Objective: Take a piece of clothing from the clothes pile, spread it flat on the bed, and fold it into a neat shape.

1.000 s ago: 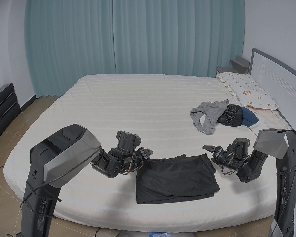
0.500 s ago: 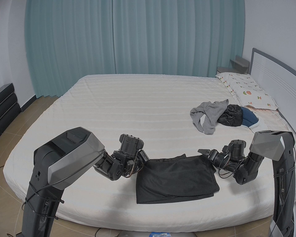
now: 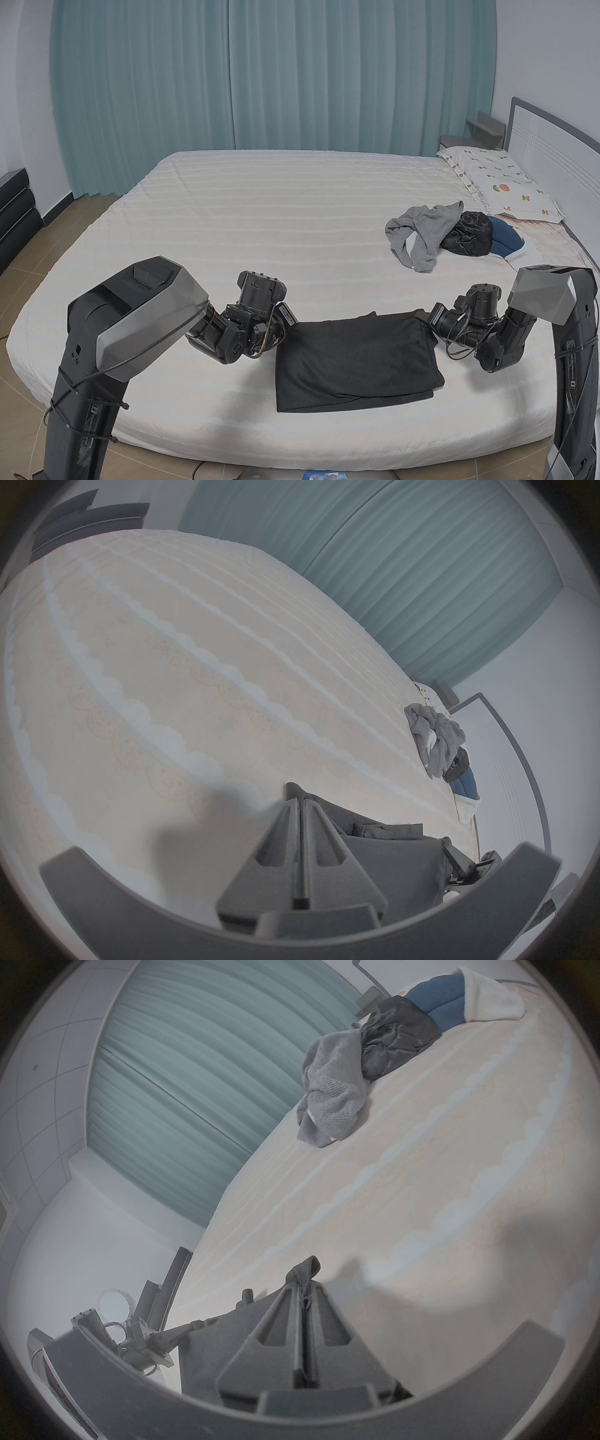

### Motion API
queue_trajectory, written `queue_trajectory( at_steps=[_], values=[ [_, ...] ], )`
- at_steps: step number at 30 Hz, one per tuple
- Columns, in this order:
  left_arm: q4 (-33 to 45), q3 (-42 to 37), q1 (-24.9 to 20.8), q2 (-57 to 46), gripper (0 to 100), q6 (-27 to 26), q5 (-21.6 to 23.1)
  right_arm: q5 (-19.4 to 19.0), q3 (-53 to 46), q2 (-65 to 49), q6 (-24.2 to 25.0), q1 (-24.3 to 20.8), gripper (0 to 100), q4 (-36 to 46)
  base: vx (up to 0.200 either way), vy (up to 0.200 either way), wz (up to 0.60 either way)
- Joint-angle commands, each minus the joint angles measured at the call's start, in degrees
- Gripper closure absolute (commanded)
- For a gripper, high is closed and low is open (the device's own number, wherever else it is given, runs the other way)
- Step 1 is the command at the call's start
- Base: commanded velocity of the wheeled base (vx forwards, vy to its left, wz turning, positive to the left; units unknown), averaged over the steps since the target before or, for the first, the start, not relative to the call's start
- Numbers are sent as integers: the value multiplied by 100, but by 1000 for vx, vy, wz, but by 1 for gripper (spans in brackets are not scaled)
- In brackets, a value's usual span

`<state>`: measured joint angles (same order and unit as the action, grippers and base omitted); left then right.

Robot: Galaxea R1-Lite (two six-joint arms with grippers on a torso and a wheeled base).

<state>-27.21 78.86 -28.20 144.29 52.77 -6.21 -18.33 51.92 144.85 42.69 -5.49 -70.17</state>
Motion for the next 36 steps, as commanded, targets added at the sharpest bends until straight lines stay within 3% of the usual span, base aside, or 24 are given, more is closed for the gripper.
queue_trajectory(
  at_steps=[1, 11, 12, 13, 14, 21, 28, 36],
  values=[
    [-4, -2, 16, 12, 100, -4, -4, -3, 2, 8, 2, 39, 100, -6, 0, 0, 0],
    [-4, 6, 16, 56, 100, -13, -56, -12, -6, 17, 2, 65, 100, 12, 0, 0, 0],
    [-4, 6, 16, 56, 100, -13, -56, -12, -6, 17, 2, 65, 0, 12, 0, 0, 0],
    [5, 6, 16, 56, 100, -4, -56, -12, -24, 8, 2, 56, 0, 12, 0, 0, 0],
    [5, 6, 16, 56, 0, 5, -47, -12, -50, 0, 2, 48, 0, 3, 0, 0, 0],
    [5, 6, 77, 20, 0, 49, -21, -21, -551, -466, 20, 83, 0, -67, 0, 0, 0],
    [-4, -73, 209, -120, 0, 453, -4, -619, -2081, -1363, 143, 92, 0, -67, 0, 0, 0],
    [-4, -55, 394, -138, 0, 488, 58, -698, -2819, -1451, 143, 21, 0, -173, 0, 0, 0]
  ],
)
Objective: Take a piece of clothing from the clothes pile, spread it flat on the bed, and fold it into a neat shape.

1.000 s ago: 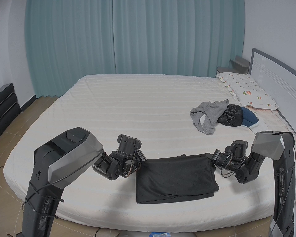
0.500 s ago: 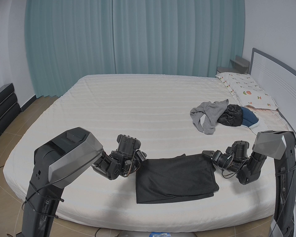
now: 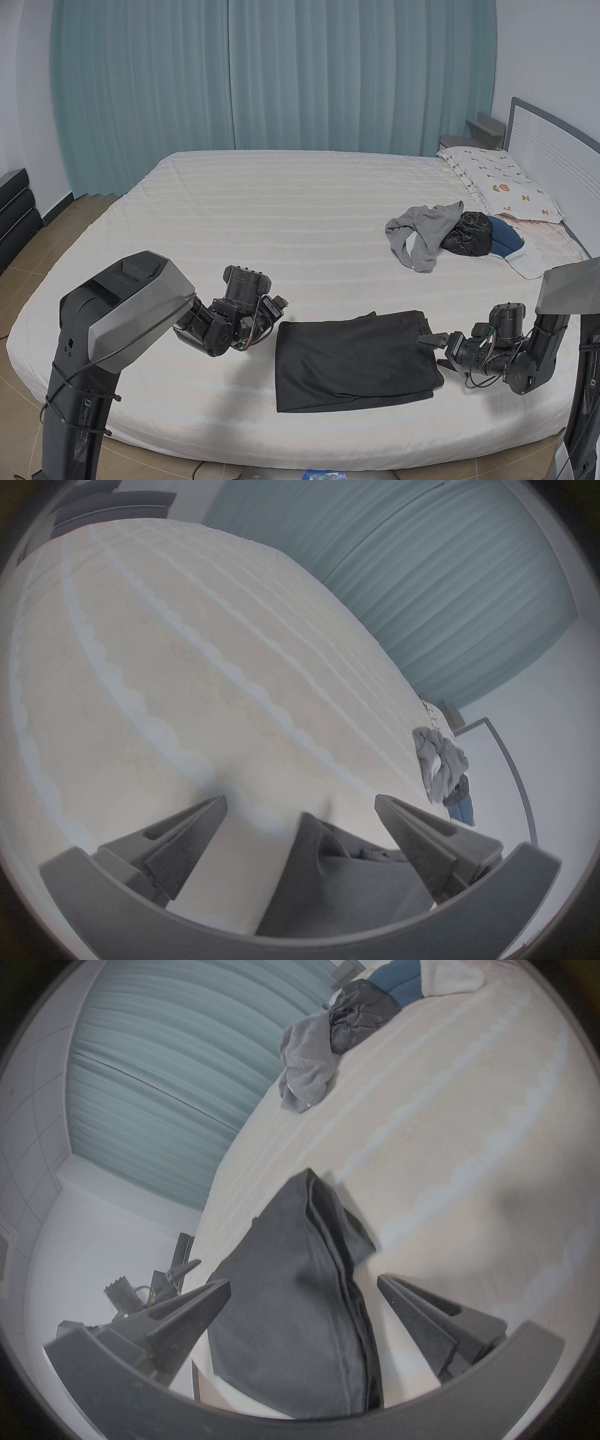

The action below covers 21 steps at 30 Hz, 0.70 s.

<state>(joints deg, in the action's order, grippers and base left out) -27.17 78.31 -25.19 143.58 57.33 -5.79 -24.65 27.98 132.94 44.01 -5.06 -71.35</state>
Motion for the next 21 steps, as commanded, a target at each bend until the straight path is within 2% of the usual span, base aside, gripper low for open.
queue_trajectory(
  at_steps=[1, 6, 7, 11, 12, 17, 21],
  values=[
    [-7, -9, 93, -67, 0, 24, 8, -31, -574, -207, -6, -48, 0, -125, 0, 0, 0],
    [1, -27, 128, -58, 0, 32, 8, -66, -829, -181, -164, -48, 0, -169, 0, 0, 0],
    [1, -18, 163, -58, 0, 32, 17, -66, -855, -172, -349, -30, 0, -169, 0, 0, 0],
    [-7, -27, 163, -58, 0, 24, 8, -66, -873, -49, -560, 14, 0, -177, 0, 0, 0],
    [1, -27, 163, -58, 0, 24, 8, -66, -873, -40, -569, 14, 100, -177, 0, 0, 0],
    [-7, -18, 163, -49, 0, 24, 8, -40, -961, -49, -657, 23, 100, -151, 0, 0, 0],
    [1, -18, 154, -49, 0, 24, 8, -40, -1154, -137, -920, 23, 100, -177, 0, 0, 0]
  ],
)
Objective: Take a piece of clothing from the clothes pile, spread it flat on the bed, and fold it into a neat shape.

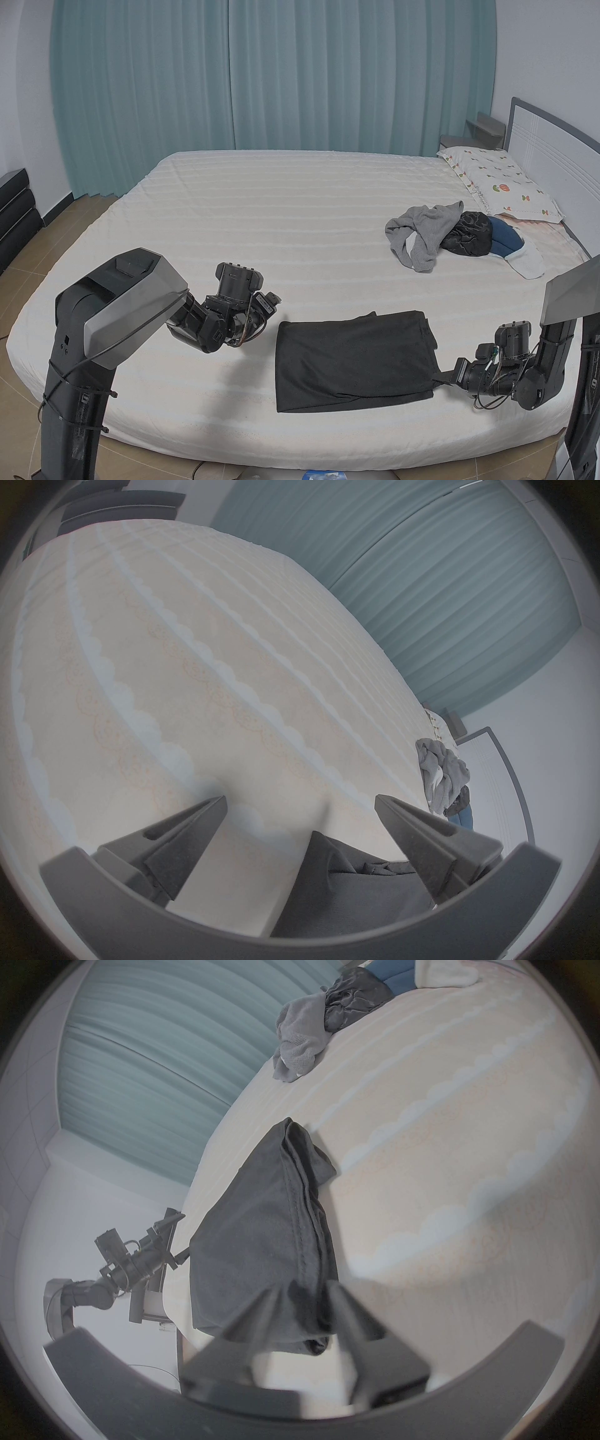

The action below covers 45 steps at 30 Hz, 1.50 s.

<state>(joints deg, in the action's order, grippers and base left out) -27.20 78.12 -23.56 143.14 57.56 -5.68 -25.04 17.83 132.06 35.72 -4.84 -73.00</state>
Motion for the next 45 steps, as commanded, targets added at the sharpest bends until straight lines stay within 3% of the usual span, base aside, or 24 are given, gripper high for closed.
queue_trajectory(
  at_steps=[1, 14, 15, 24, 28, 29, 32, 45],
  values=[
    [-5, 2, 1, -6, 0, 0, -3, -1, -149, -66, -118, 1, 100, -13, 0, 0, 0],
    [4, 2, -8, 3, 0, -8, -3, 8, -237, -198, -153, 36, 100, -13, 0, 0, 0],
    [4, 2, -8, 3, 0, -8, -3, 8, -254, -198, -188, 53, 0, -13, 0, 0, 0],
    [4, 11, -8, 12, 0, -8, -3, 8, 124, -260, -337, 220, 0, -4, 0, 0, 0],
    [4, 19, -8, 12, 0, -17, -3, 8, 941, -5, -56, 299, 0, 84, 0, 0, 0],
    [4, 19, -8, 12, 0, -8, -3, 43, 1363, 285, 251, 273, 0, 93, 0, 0, 0],
    [4, 19, -8, 21, 0, -8, -3, 113, 1952, 619, 524, 255, 0, 84, 0, 0, 0],
    [4, 11, -8, 12, 0, -8, -3, 236, 2875, 856, 577, 115, 0, 110, 0, 0, 0]
  ],
)
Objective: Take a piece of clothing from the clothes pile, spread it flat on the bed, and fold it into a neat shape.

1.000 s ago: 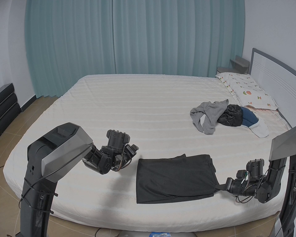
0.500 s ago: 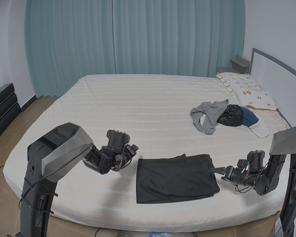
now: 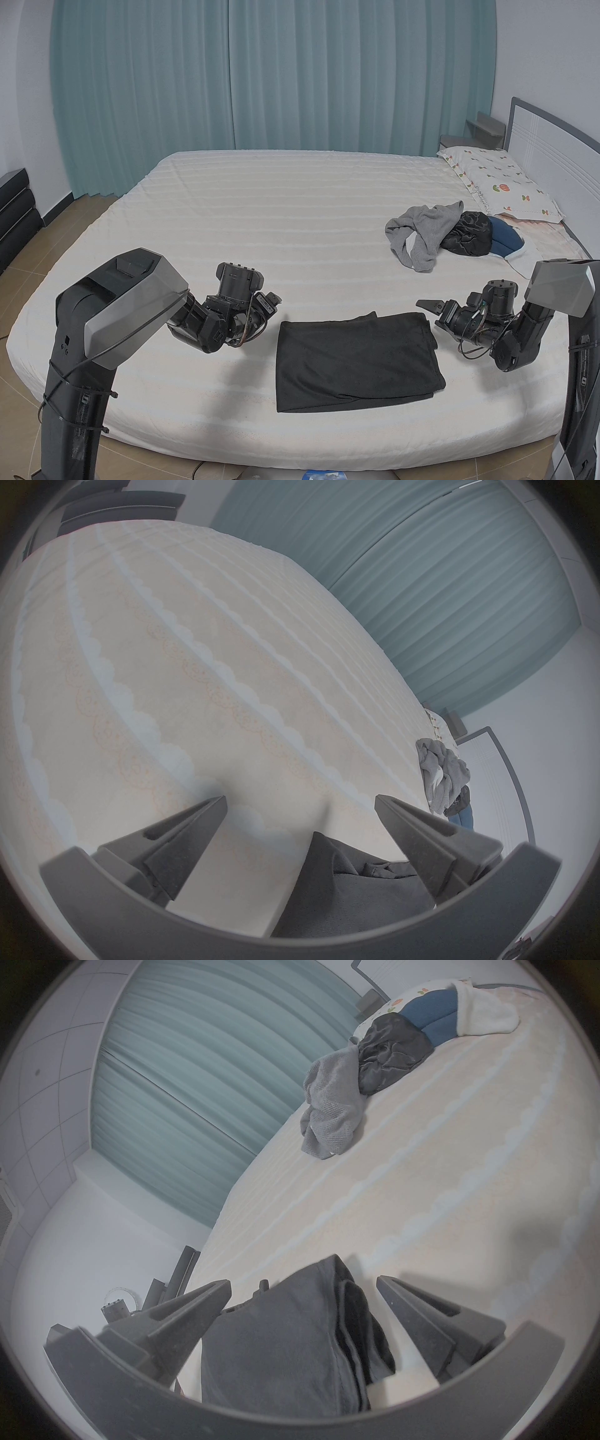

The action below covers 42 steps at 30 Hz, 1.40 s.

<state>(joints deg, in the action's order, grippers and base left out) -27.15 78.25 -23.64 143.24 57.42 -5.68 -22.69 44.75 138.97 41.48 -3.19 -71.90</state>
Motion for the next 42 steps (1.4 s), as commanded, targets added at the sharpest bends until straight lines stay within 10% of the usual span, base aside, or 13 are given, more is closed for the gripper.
queue_trajectory(
  at_steps=[1, 17, 18, 42],
  values=[
    [-1, -3, -1, 11, 0, -3, -3, 1, 236, 165, 0, -102, 0, 1, 0, 0, 0],
    [-1, 6, -1, 11, 0, -3, -3, 27, 789, 279, -26, -234, 0, 440, 0, 0, 0],
    [-1, 6, -1, 11, 0, -3, -3, 27, 807, 297, -35, -234, 100, 449, 0, 0, 0],
    [-1, 23, -1, 29, 0, -11, -12, 247, 1238, 341, -255, 47, 100, 967, 0, 0, 0]
  ],
)
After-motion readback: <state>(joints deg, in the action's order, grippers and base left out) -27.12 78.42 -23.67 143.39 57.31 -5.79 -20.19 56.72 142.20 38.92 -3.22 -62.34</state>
